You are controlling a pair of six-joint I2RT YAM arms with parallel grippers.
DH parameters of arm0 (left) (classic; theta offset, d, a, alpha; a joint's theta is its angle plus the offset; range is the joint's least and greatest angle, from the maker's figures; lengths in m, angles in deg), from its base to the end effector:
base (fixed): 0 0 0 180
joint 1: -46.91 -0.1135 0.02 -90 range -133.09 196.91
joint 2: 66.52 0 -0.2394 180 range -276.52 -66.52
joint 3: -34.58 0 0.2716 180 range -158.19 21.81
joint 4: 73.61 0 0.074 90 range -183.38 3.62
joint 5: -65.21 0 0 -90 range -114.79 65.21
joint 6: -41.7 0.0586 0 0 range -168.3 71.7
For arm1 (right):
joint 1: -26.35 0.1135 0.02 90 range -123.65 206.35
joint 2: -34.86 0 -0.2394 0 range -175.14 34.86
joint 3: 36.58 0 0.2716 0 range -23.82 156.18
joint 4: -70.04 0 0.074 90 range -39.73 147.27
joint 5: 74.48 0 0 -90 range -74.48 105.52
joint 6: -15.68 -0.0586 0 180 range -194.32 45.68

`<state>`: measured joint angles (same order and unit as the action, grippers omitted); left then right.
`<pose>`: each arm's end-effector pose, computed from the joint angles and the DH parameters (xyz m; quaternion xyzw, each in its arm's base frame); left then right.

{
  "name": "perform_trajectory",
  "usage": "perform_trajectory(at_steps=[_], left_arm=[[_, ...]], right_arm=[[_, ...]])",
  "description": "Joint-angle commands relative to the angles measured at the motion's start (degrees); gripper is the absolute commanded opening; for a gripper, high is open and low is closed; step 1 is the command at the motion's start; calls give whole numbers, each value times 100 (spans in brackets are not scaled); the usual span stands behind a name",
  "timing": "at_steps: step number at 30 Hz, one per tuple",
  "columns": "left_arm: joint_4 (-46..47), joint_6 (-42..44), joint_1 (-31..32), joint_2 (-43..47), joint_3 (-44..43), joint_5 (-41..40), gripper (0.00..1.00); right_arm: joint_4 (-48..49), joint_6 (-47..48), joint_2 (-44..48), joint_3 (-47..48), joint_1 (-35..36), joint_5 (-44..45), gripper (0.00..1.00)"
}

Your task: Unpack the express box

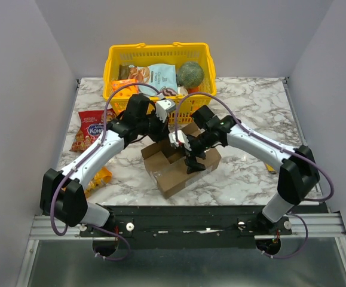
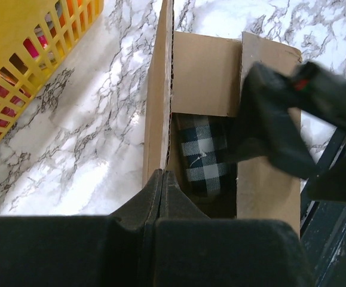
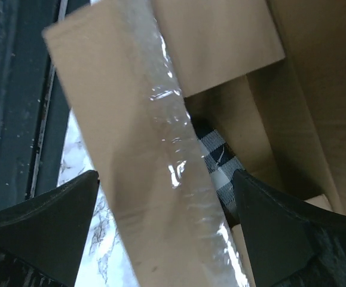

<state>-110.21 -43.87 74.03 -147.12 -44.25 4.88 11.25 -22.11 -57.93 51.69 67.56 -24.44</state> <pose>0.2986 -0.1855 0.2638 0.3439 0.8071 -0.3088 0.3674 0.2429 0.2627 0.2250 -0.7197 0.5696 0.3101 0.2478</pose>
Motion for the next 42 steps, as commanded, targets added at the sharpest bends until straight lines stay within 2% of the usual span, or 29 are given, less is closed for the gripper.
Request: perform_trajectory(at_steps=[1,5,6,8,11,14,17,22,28,32,36,40,41,42], left_arm=[[-69,-100,-22,220,137,127,0],[10,-126,-22,246,146,-49,0],[37,-135,-31,220,146,-127,0],[98,-161,-31,194,164,-189,0],[160,-170,-31,88,103,-356,0],[151,-179,-39,-52,-55,-497,0],[107,-170,-48,-210,-196,-567,0],[125,-275,-48,-307,-284,-559,0],[55,-355,-48,-299,-381,-524,0],[63,-337,-48,-325,-364,-541,0],[142,-398,-48,-360,-302,-515,0],[177,-425,-48,-413,-293,-436,0],[177,-416,-48,-422,-302,-384,0],[177,-425,-48,-430,-311,-331,0]], right_arm=[[-231,377,-580,175,27,-204,100],[-1380,720,-1002,787,27,-643,99],[-1905,773,-1065,912,27,-757,96],[-2287,870,-1057,1089,27,-828,93],[-2710,975,-820,984,27,-978,89],[-2728,923,-293,449,54,-1145,86],[-2387,599,365,-122,133,-1023,80],[-1674,282,1604,-887,150,-741,79],[-1445,185,2080,-1459,168,-600,71],[-1349,211,2309,-1688,177,-477,63],[-587,-34,2747,-2240,177,-328,58],[679,-421,3143,-3268,177,14,59],[934,-430,3292,-3688,168,128,62],[1424,-483,3425,-3901,168,347,69]])
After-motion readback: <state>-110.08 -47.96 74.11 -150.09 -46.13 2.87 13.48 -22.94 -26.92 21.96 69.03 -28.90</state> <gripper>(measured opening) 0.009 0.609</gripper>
